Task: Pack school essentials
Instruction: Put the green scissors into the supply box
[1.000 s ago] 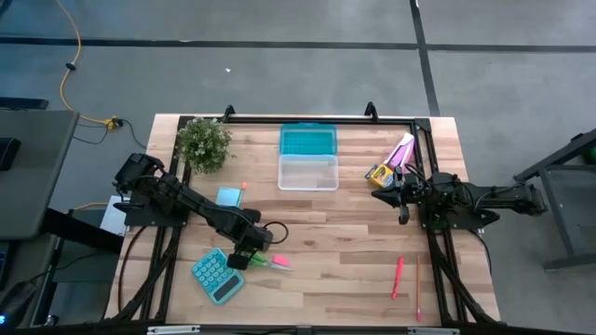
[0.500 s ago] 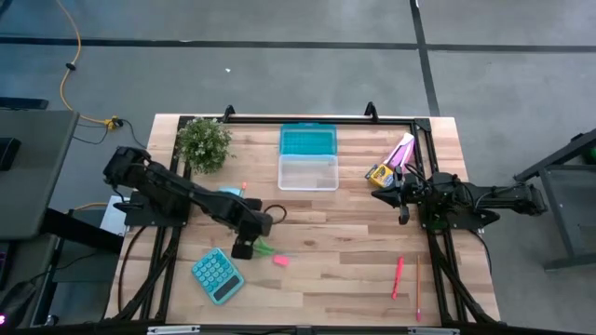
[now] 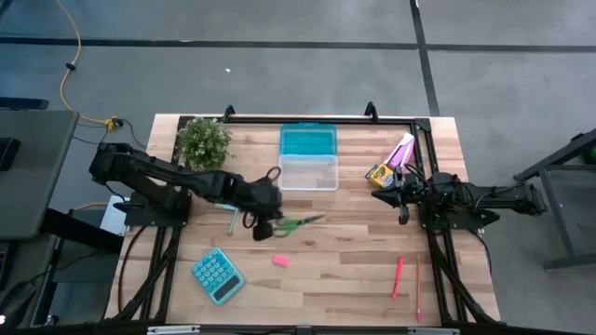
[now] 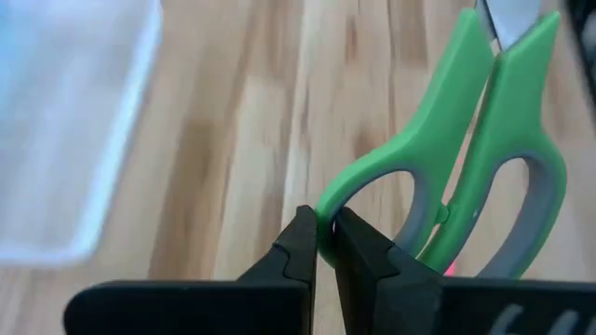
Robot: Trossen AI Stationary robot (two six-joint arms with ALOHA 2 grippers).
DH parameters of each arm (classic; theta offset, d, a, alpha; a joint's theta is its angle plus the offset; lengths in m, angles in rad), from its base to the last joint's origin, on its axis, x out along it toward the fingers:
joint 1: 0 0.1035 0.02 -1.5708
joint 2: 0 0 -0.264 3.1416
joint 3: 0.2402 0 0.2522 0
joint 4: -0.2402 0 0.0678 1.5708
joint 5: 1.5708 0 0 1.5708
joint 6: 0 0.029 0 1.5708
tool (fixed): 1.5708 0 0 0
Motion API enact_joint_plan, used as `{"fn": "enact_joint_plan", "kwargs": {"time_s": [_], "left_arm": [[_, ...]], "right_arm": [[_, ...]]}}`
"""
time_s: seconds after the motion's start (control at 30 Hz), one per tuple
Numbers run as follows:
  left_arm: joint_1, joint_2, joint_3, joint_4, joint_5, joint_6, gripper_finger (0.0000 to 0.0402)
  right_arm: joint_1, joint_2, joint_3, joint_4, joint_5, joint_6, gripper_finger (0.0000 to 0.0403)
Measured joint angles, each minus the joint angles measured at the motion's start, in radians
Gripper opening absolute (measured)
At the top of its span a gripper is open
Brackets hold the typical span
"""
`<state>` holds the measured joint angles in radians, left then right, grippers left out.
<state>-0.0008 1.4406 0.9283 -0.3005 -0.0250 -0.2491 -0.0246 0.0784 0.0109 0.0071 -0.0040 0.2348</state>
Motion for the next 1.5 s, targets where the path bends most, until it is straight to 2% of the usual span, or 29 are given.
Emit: {"fn": "enact_joint_plan", "kwargs": {"time_s": [0.17, 0.47, 0.73, 1.07, 1.3, 1.5], "left_arm": [[0.037, 0.011, 0.001, 0.219, -0.023, -0.037, 0.0007], [0.096, 0.03, 0.001, 0.517, -0.063, -0.119, 0.0007], [0.149, 0.02, 0.001, 0.718, 0.014, -0.188, 0.0007], [0.143, -0.006, -0.001, 0.778, -0.002, -0.178, 0.0007], [0.139, -0.006, -0.119, 1.006, -0.013, -0.243, 0.0007], [0.14, -0.006, -0.127, 0.992, 0.032, -0.245, 0.0007]], "right_arm": [[0.0, 0.0, 0.0, 0.0, 0.0, 0.0, 0.0], [0.0, 0.0, 0.0, 0.0, 0.0, 0.0, 0.0], [0.0, 0.0, 0.0, 0.0, 0.0, 0.0, 0.0], [0.0, 0.0, 0.0, 0.0, 0.0, 0.0, 0.0], [0.0, 0.0, 0.0, 0.0, 0.0, 0.0, 0.0], [0.0, 0.0, 0.0, 0.0, 0.0, 0.0, 0.0]]}}
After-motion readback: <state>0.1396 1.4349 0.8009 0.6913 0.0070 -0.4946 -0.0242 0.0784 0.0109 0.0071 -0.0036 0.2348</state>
